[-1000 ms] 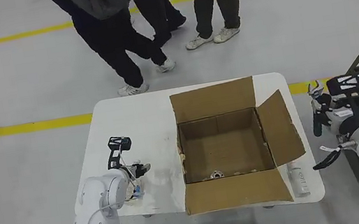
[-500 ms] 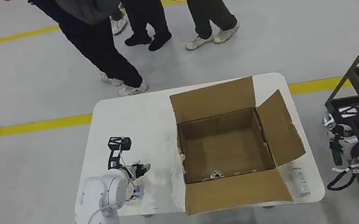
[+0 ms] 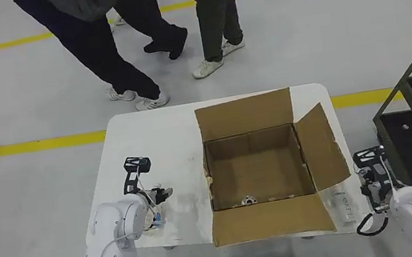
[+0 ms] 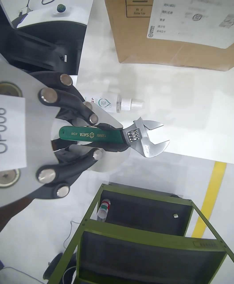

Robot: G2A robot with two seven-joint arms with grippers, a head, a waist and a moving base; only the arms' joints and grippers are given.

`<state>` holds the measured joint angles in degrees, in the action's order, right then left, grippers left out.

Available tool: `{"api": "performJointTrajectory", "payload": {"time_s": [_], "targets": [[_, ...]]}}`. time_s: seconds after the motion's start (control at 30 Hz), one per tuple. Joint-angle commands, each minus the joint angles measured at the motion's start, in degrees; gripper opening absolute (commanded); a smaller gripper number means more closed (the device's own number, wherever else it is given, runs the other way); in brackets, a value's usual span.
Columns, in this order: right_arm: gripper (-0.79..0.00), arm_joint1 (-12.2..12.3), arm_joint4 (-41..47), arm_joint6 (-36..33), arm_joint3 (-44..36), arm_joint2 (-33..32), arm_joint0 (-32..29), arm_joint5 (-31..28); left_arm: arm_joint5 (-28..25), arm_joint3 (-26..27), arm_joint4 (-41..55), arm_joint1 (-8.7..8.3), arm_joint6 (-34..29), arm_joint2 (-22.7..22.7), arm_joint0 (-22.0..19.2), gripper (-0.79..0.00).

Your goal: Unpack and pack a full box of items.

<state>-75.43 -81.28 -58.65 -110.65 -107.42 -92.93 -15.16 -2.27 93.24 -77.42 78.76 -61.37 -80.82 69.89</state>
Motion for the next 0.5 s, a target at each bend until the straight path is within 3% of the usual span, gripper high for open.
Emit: {"api": "performJointTrajectory", "payload": {"time_s": [0.0, 0.47], "targets": [[-0.785, 0.0, -0.9, 0.6, 1.4, 1.0, 0.1, 0.4, 0.0, 0.0, 0.0, 0.00, 0.0, 0.0, 0.0, 0.000], [-0.785, 0.3, -2.7, 1.7, 7.1, 4.0, 1.7, 4.3, 0.0, 0.0, 0.0, 0.00, 0.0, 0.0, 0.0, 0.000]]}}
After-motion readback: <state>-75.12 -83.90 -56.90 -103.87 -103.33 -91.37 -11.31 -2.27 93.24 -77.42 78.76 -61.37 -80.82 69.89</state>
